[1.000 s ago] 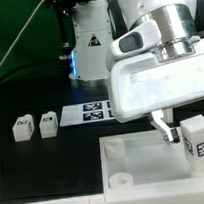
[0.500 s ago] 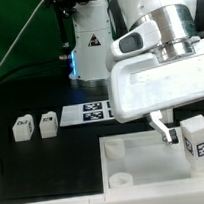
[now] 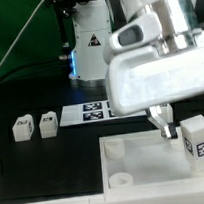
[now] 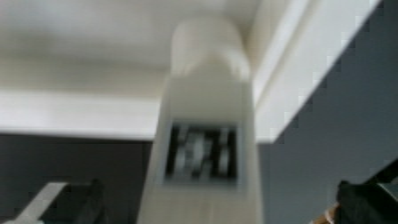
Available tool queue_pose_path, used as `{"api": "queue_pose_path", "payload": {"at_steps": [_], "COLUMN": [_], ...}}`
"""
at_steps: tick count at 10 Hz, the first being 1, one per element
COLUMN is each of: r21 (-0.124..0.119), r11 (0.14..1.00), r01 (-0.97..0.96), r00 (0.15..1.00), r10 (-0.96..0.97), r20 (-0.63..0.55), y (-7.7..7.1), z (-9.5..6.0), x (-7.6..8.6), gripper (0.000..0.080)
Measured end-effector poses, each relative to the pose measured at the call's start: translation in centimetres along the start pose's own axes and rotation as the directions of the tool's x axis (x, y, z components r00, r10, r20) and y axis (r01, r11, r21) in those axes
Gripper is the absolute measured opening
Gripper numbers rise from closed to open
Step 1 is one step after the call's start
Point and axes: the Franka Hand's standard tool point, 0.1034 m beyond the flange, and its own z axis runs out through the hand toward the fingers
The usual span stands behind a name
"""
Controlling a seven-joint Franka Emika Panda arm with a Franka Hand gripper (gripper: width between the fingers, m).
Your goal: Assemble one leg
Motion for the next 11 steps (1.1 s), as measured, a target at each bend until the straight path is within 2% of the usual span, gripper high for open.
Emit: {"api": "queue_pose_path", "payload": {"at_steps": [1,2,3,4,5,6,7,10,11], "r21": [0.024,0.046,0.058,0.082,0.103,0.117,0.127,0.124,0.122], "r11": [1.0,0.999,0.998,0.996,0.994,0.991,0.99,0.99,0.99], "r01": [-0.003,-0.013,-0.018,-0.032,-0.045,-0.057,-0.068,-0.066,-0.067], "r00": [0.993,0.975,0.962,0.922,0.877,0.845,0.818,0.825,0.825], "r10": [0.0,0.003,0.002,-0.002,-0.01,-0.015,-0.018,-0.016,-0.014], "r20": [0.117,0.222,0.271,0.388,0.481,0.535,0.576,0.565,0.565], "y": [-0.3,-0.4,-0.3,-0.5,-0.6,-0.7,-0.8,-1.0,-1.1], "z": [0.2,-0.2,-0.2,-0.2,-0.2,0.1,0.4,1.1,1.1], "x": [-0.5,0.3,1.1,0.3,0.3,0.2,-0.4,-1.6,-1.6], "gripper": [0.0649,0.0649,0.0649,0.0649,0.0649,0.0649,0.0649,0.0649,0.0649]}}
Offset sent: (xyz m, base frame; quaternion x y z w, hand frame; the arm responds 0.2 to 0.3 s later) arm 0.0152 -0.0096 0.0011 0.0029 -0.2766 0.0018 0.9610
